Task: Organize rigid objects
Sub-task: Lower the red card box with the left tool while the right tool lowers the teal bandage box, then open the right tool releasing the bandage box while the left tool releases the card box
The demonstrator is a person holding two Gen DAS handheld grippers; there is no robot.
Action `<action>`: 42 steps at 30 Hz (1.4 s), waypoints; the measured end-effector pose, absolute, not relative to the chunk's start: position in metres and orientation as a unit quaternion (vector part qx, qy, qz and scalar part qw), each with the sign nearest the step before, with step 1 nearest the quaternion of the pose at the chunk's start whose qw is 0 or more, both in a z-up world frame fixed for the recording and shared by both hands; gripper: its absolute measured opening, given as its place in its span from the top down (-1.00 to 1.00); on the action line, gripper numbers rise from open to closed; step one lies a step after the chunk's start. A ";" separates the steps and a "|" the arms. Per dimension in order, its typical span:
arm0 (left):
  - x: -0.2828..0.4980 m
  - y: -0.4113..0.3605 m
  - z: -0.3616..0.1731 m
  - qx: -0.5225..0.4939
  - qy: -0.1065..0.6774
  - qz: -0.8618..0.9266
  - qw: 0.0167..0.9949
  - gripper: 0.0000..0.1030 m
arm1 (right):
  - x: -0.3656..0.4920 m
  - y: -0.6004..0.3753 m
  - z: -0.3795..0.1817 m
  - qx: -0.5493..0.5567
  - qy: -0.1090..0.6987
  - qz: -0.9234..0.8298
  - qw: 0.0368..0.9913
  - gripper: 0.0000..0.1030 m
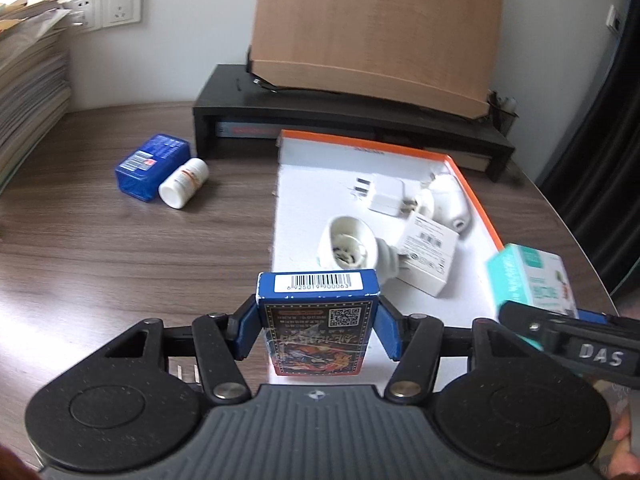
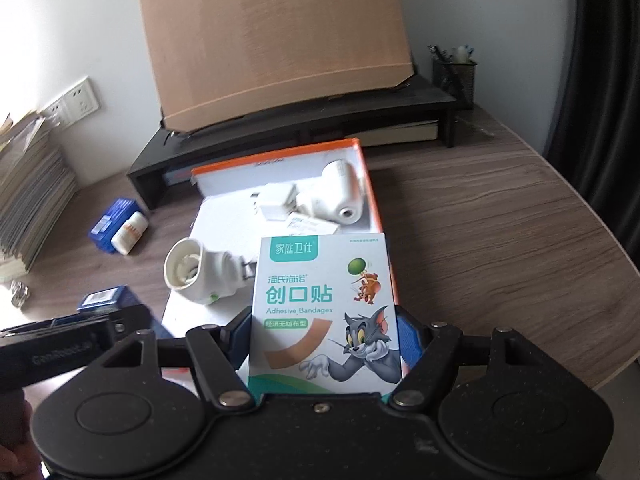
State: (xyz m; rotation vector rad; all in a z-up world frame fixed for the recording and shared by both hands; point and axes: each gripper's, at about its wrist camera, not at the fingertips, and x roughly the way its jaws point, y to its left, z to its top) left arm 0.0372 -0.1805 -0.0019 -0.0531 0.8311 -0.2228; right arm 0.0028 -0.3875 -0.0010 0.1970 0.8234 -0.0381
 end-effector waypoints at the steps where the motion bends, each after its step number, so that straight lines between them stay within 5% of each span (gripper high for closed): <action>1: 0.036 -0.183 -0.004 -0.025 0.404 -0.111 0.908 -0.15 | 0.004 -0.386 -0.002 0.093 0.402 -0.017 0.911 -0.63; 32: 0.037 -0.225 -0.011 -0.016 0.377 -0.150 0.914 -0.16 | -0.009 -0.413 0.016 0.089 0.374 -0.069 0.921 -0.68; 36: 0.036 -0.218 -0.007 -0.023 0.366 -0.151 0.918 -0.39 | -0.009 -0.408 0.018 0.095 0.369 -0.064 0.923 -0.68; 42: 0.034 -0.199 0.002 -0.047 0.359 -0.139 0.922 -0.47 | -0.009 -0.392 0.021 0.096 0.359 -0.044 0.927 -0.69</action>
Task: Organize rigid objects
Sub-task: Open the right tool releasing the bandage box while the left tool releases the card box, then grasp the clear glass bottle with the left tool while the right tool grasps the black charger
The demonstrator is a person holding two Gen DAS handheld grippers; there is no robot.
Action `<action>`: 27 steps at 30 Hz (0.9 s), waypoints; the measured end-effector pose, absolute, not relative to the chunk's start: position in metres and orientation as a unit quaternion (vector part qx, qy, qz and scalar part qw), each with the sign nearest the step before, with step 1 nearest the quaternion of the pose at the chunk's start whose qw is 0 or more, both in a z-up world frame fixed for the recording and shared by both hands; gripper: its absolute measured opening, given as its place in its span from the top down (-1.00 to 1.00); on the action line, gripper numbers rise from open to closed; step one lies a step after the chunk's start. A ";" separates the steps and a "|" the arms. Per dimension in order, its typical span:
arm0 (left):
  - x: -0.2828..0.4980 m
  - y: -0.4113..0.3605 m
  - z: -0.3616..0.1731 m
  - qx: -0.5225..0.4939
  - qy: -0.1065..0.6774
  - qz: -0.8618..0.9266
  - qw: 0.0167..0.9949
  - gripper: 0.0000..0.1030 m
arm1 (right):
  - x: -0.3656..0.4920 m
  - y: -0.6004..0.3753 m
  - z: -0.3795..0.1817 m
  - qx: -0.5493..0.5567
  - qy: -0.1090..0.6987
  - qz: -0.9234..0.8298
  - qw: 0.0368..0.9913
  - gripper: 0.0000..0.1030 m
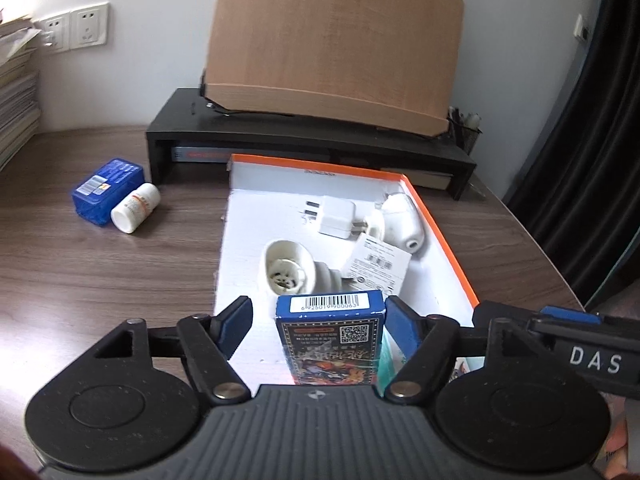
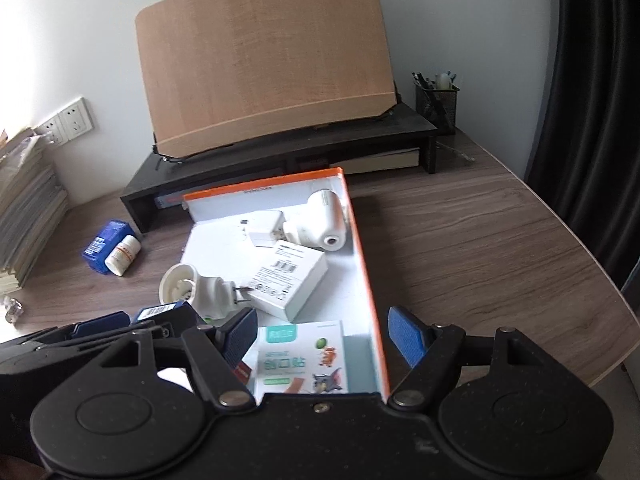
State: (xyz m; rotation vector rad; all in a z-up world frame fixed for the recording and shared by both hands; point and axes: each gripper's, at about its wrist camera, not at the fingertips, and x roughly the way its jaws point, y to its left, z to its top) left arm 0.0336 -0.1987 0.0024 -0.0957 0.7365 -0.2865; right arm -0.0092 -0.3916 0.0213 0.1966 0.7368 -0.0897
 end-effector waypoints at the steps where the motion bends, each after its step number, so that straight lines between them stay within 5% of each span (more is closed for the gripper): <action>1: 0.033 -0.192 0.005 -0.056 0.354 -0.134 0.924 -0.51 | -0.009 -0.389 0.023 0.095 0.357 -0.042 0.929 -0.68; 13: 0.033 -0.113 0.037 -0.091 0.326 -0.014 0.941 -0.56 | -0.011 -0.351 0.020 0.101 0.346 0.045 0.932 -0.68; 27: 0.042 0.028 0.014 -0.111 0.359 0.070 0.924 -0.57 | -0.018 -0.224 -0.012 0.078 0.408 0.127 0.901 -0.67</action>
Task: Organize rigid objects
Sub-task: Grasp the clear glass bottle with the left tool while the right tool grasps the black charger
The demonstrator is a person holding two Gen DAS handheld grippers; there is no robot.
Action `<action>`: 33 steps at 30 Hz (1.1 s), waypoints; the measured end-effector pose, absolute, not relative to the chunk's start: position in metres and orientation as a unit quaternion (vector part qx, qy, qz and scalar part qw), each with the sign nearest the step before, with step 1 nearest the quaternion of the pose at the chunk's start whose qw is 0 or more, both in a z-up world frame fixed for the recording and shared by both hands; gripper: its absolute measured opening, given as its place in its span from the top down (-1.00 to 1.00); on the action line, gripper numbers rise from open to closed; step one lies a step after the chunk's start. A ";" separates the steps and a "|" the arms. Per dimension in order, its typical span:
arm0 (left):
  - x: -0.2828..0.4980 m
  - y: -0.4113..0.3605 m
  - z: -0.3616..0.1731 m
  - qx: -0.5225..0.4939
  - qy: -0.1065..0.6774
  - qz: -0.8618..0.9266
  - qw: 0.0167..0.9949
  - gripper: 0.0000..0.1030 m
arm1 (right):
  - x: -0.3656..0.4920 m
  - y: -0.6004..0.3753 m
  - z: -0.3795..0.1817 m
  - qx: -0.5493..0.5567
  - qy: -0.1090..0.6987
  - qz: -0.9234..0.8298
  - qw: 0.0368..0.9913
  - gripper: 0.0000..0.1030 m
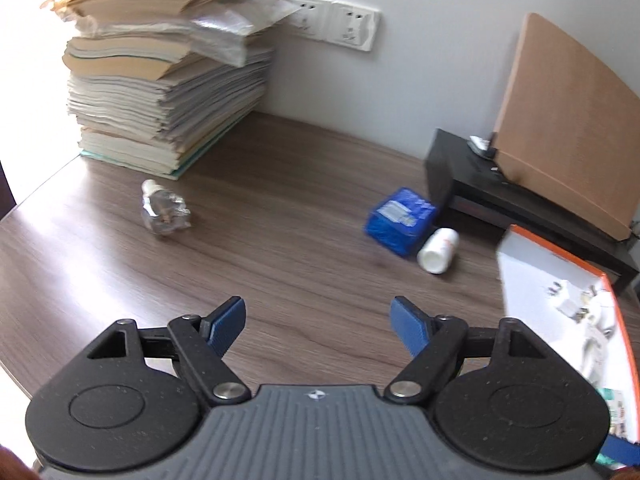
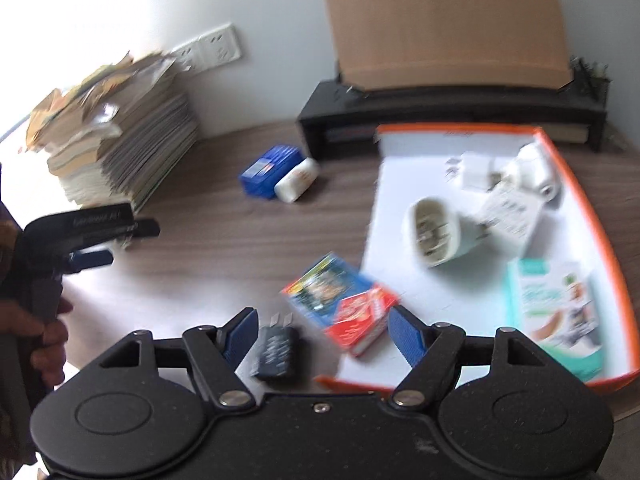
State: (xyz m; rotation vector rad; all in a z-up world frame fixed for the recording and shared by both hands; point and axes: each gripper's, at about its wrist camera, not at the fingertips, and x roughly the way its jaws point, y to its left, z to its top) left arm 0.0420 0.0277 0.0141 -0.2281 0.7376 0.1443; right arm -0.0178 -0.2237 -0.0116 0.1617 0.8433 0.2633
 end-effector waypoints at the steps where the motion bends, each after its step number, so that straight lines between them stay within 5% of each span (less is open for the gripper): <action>1: 0.044 0.038 0.013 -0.112 0.362 0.071 0.923 -0.57 | -0.018 -0.213 -0.016 0.074 0.413 0.129 0.899 -0.66; 21: 0.118 0.167 -0.025 -0.088 0.394 0.083 0.911 -0.79 | 0.007 -0.135 -0.064 0.044 0.455 0.043 0.889 -0.38; 24: 0.135 0.168 -0.032 -0.076 0.395 0.088 0.911 -0.78 | 0.007 -0.134 -0.064 0.038 0.453 0.036 0.890 -0.18; 26: 0.145 0.169 -0.037 -0.074 0.396 0.090 0.911 -0.70 | 0.006 -0.134 -0.064 0.039 0.450 0.035 0.891 0.14; 30: 0.153 0.169 -0.042 -0.058 0.386 0.083 0.917 -0.37 | 0.004 -0.126 -0.066 0.021 0.443 0.029 0.896 0.15; 33: 0.151 0.168 -0.039 -0.048 0.377 0.065 0.923 0.07 | 0.006 -0.121 -0.064 0.019 0.438 0.031 0.898 0.15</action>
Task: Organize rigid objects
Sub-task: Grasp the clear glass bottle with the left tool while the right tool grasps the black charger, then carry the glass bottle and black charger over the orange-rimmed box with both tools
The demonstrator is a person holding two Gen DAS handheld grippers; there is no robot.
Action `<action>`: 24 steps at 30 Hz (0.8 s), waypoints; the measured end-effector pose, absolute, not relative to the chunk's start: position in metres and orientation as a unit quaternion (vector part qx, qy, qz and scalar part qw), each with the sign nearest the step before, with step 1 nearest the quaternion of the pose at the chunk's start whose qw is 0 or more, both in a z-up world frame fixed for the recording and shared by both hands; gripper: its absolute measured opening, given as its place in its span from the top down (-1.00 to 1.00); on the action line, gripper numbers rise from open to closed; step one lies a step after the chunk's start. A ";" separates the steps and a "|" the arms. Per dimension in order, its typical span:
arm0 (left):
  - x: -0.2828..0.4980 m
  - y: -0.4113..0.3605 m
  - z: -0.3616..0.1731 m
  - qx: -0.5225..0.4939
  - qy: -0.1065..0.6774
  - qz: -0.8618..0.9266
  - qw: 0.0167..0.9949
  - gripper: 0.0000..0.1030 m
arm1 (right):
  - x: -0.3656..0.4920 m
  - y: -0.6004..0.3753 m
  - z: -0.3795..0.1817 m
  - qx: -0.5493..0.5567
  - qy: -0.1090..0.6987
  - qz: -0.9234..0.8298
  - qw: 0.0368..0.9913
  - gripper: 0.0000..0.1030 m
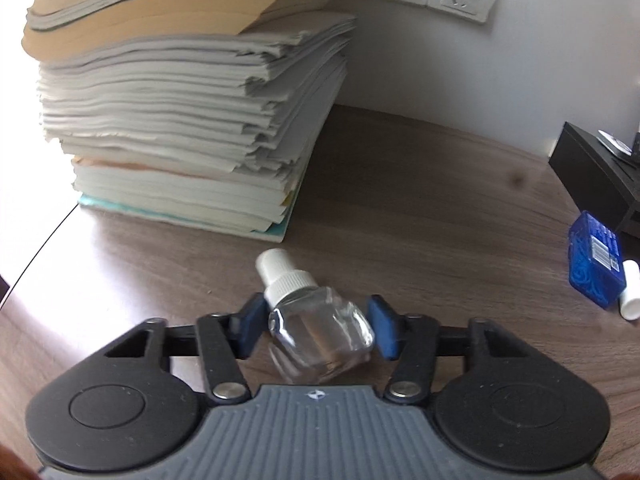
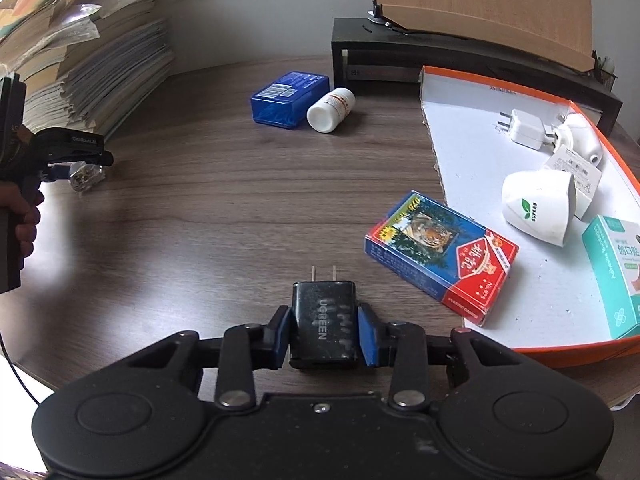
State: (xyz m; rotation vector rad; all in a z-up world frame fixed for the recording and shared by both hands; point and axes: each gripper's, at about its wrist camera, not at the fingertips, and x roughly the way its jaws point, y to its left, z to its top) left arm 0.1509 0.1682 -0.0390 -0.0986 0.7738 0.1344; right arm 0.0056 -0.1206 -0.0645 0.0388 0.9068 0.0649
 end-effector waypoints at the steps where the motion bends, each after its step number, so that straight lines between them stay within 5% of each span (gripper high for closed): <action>1: 0.149 0.170 -0.038 -0.055 0.375 0.059 0.924 0.08 | 0.007 -0.120 -0.063 0.020 0.436 0.034 0.899 0.15; 24: 0.091 0.073 0.031 -0.064 0.330 -0.130 0.933 0.10 | 0.015 -0.163 0.005 0.066 0.360 -0.012 0.930 0.15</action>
